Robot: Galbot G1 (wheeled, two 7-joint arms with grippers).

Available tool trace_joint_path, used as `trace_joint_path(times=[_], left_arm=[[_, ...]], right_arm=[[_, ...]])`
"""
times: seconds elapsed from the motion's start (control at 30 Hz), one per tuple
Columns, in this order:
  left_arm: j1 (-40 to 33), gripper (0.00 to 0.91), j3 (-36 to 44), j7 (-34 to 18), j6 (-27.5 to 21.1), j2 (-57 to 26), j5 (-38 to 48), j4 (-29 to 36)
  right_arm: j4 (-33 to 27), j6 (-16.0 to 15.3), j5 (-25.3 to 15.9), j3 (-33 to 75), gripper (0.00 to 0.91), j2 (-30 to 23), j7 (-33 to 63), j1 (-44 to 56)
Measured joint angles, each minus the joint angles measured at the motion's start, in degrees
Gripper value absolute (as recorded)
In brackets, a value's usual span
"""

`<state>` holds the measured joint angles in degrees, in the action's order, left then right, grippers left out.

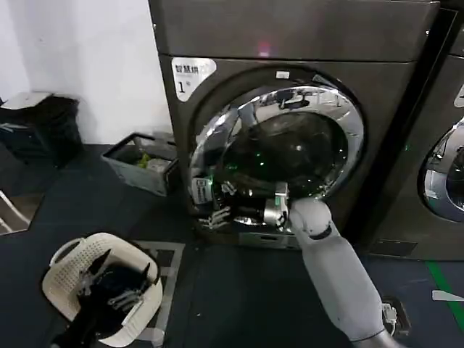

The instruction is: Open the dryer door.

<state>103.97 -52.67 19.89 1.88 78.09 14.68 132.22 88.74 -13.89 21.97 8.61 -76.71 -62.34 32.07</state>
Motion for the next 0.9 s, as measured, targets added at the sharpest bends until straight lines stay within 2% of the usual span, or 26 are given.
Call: trace_joint_path(times=[0.5,0.67,0.73,0.9], left_arm=[[-6.79,0.907,-1.09,1.02,-8.12,-5.88,4.70,-4.20],[-9.57,0.907,-0.07,1.45,-8.42,-8.00,5.43,-5.51],[-10.59,0.907,0.52,1.57,-8.43,-8.73,5.43,-5.86],[-12.96,0.907,1.98,1.64,-10.32,-10.36,5.39,-6.75]], right_arm=[[4.88,1.76,1.61,1.32,0.907,2.77,-3.64,4.42],[5.92,2.25,3.13,1.89,0.907,3.68,-6.00,5.69],[6.03,3.36,3.61,2.16,0.907,3.96,-7.07,6.04],[6.87,4.06,5.45,2.97,0.907,4.96,-10.27,7.20]])
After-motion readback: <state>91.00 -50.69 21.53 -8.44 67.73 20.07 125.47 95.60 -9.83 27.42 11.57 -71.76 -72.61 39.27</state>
